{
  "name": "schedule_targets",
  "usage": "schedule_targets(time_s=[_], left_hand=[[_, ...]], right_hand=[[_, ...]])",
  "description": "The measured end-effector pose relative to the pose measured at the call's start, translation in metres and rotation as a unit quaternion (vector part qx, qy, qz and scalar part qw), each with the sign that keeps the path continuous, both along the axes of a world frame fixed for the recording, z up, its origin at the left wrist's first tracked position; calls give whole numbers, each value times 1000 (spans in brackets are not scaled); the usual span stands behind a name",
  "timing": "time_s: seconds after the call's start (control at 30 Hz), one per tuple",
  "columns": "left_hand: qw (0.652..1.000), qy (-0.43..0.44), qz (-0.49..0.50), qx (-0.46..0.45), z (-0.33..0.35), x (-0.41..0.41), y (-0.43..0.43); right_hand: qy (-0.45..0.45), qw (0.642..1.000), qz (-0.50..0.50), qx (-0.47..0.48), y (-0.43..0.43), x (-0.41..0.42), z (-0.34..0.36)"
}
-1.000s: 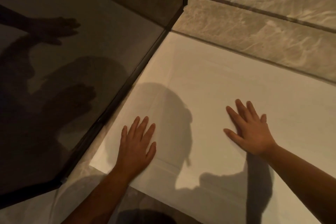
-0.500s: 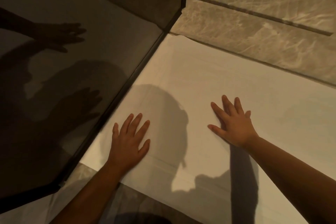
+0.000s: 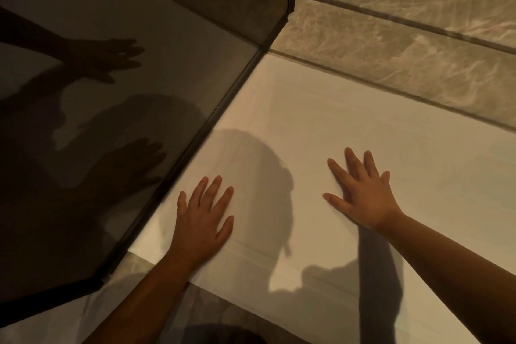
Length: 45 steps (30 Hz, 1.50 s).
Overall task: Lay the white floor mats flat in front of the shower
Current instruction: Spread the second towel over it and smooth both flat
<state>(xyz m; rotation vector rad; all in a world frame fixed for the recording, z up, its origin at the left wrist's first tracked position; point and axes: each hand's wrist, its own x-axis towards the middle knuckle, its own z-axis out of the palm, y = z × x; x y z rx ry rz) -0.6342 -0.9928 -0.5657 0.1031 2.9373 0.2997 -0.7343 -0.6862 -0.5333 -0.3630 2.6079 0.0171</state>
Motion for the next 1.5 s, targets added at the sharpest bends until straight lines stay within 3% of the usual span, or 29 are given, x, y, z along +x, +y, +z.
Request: schedule_targets(time_s=[0.97, 1.27, 1.5], left_hand=[[1000, -18, 21, -7, 8, -9, -7], [994, 14, -107, 16, 40, -69, 103], [952, 65, -297, -22, 83, -107, 205]], right_hand=[[-23, 999, 20, -28, -14, -17, 11], [-6, 999, 36, -11, 86, -1, 70], [40, 983, -174, -49, 184, 63, 66]])
